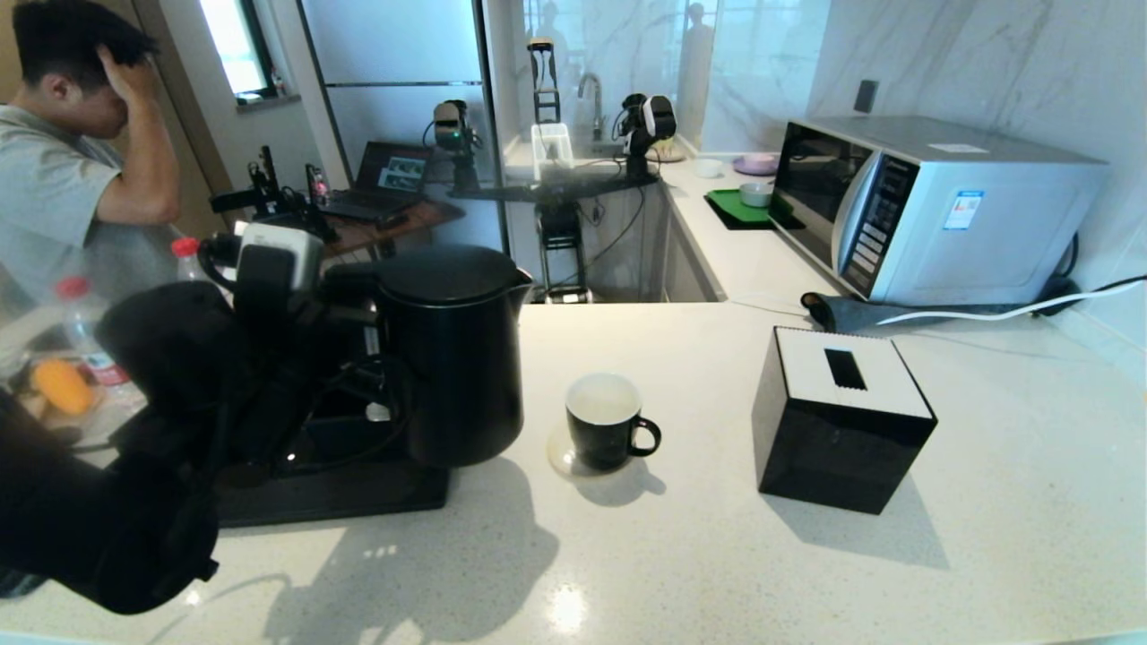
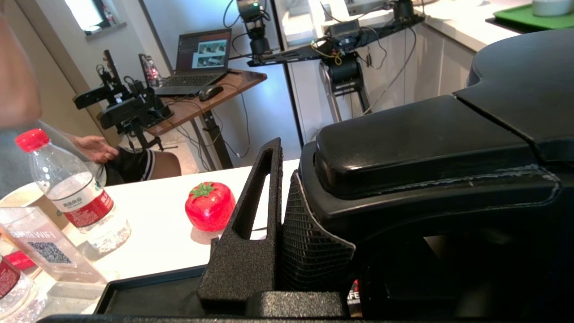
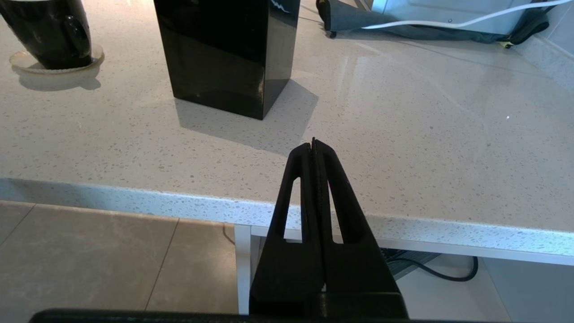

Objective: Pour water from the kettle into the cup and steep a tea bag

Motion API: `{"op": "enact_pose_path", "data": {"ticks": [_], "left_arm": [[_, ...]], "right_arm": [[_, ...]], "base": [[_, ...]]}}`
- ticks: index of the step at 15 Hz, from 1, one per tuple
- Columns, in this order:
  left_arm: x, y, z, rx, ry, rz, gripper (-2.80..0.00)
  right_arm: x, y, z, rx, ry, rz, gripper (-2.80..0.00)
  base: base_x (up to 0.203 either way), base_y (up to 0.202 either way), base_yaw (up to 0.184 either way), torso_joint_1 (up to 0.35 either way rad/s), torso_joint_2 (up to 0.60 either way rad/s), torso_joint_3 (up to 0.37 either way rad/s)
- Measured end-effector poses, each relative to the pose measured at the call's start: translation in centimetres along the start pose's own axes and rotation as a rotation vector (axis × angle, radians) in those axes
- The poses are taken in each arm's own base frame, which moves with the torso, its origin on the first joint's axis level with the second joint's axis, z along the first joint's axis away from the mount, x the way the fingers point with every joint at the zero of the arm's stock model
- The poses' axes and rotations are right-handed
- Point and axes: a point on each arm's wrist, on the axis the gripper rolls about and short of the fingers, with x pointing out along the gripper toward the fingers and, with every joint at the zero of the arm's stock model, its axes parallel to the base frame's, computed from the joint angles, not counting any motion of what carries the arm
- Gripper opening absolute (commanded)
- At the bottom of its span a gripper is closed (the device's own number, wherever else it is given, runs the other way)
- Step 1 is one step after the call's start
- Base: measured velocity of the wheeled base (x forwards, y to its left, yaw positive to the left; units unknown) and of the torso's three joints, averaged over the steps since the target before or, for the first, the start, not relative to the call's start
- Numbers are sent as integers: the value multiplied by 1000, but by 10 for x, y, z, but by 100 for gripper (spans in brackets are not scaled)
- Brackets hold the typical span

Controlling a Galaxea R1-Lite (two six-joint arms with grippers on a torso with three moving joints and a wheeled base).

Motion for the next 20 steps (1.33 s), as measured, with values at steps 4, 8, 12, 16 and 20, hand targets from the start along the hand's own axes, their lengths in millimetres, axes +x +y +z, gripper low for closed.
{"op": "enact_pose_path", "data": {"ticks": [4, 8, 12, 16, 20], "left_arm": [[0, -2, -3, 43, 47, -7, -280], [6, -4, 3, 59, 92, -22, -280], [12, -9, 13, 65, 112, -40, -280], [11, -15, 17, 107, 162, -73, -280], [10, -17, 22, 140, 194, -96, -280]], "right_arm": [[0, 0, 0, 0, 0, 0, -280], [0, 0, 0, 0, 0, 0, -280], [0, 0, 0, 0, 0, -1, -280], [0, 0, 0, 0, 0, 0, -280], [0, 0, 0, 0, 0, -1, -280]], "base": [[0, 0, 0, 0, 0, 0], [0, 0, 0, 0, 0, 0], [0, 0, 0, 0, 0, 0], [0, 0, 0, 0, 0, 0], [0, 0, 0, 0, 0, 0]]}}
